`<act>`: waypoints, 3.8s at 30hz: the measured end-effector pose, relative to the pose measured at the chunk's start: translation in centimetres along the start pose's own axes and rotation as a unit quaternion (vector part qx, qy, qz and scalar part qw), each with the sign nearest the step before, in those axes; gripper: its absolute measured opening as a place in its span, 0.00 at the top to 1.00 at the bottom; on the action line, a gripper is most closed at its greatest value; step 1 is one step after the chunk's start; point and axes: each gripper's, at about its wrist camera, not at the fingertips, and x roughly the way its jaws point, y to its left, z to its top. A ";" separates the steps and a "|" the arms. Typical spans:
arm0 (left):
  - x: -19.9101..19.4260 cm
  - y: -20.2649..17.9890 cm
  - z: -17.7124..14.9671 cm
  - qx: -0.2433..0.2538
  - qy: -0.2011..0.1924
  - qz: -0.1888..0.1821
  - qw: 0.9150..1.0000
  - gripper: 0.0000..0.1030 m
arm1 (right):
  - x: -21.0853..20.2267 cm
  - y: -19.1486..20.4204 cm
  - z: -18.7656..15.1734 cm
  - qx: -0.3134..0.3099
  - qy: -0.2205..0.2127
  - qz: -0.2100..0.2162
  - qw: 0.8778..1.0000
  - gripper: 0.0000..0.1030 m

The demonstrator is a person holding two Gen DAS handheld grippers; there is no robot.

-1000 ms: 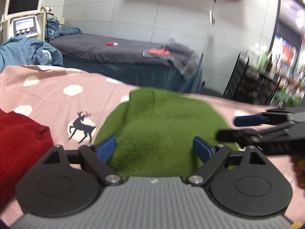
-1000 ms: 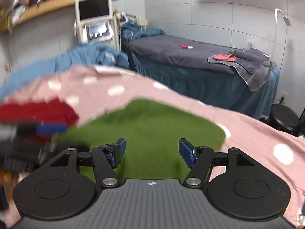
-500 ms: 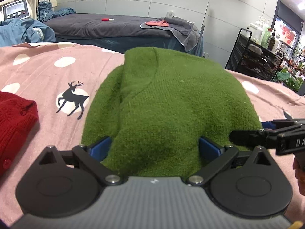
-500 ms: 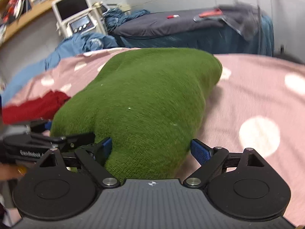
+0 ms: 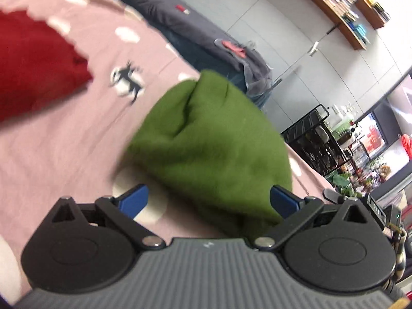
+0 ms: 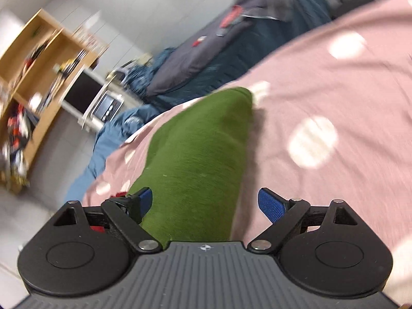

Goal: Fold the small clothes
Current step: 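Grasp the folded cardigan with the right tool while the left tool grasps it too, then lift the folded cardigan with both tools and carry it to the clothes stack, then lower the cardigan onto the striped clothes stack and open both tools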

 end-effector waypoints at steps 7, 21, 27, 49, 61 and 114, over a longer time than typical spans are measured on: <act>4.0 3.6 -0.5 -0.170 -0.004 -0.049 0.984 0.00 | 0.4 -2.6 -1.7 0.124 0.024 0.041 0.991 0.00; 9.3 2.6 1.6 -0.139 -0.023 -0.021 0.990 0.00 | 5.5 -3.6 0.0 0.147 0.056 0.064 0.986 0.00; 9.9 2.5 2.5 -0.143 -0.013 -0.014 0.990 0.00 | 7.4 -2.8 0.8 0.136 0.064 0.073 0.986 0.00; 11.8 1.7 3.5 -0.112 -0.023 -0.021 0.993 0.28 | 9.1 -1.0 1.2 0.086 0.058 -0.004 0.995 0.00; 7.2 -5.9 2.8 -0.041 -0.038 -0.040 0.998 0.41 | 2.2 4.0 1.2 -0.056 -0.024 -0.028 0.998 0.05; 10.0 -53.1 -18.8 0.317 0.021 -0.196 0.928 0.00 | -46.1 -16.7 10.5 0.040 -0.295 -0.091 0.950 0.00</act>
